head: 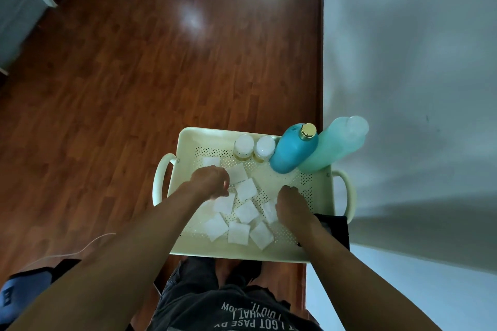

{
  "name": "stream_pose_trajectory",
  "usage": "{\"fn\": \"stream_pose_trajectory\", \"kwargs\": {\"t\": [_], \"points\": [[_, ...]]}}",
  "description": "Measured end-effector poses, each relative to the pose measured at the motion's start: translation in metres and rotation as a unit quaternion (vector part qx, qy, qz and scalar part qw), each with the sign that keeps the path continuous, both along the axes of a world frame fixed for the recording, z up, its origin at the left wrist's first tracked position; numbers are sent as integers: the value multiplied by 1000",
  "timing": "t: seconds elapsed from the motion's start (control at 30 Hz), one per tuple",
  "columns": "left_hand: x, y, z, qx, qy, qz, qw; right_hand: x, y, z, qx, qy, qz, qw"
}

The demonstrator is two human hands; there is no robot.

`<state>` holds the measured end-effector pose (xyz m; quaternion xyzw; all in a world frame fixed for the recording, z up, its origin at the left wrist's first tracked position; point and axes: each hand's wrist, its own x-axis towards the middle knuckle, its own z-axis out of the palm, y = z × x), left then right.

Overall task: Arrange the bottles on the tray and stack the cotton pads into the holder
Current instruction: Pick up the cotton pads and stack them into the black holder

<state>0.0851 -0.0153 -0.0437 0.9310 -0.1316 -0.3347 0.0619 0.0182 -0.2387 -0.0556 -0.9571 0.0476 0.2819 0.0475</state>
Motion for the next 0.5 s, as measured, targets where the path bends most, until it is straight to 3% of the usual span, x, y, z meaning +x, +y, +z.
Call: {"fn": "stream_pose_trajectory", "kwargs": {"t": [0.5], "points": [[0, -3, -13, 10, -8, -59, 998, 14, -6, -1, -16, 38, 41, 998]]}}
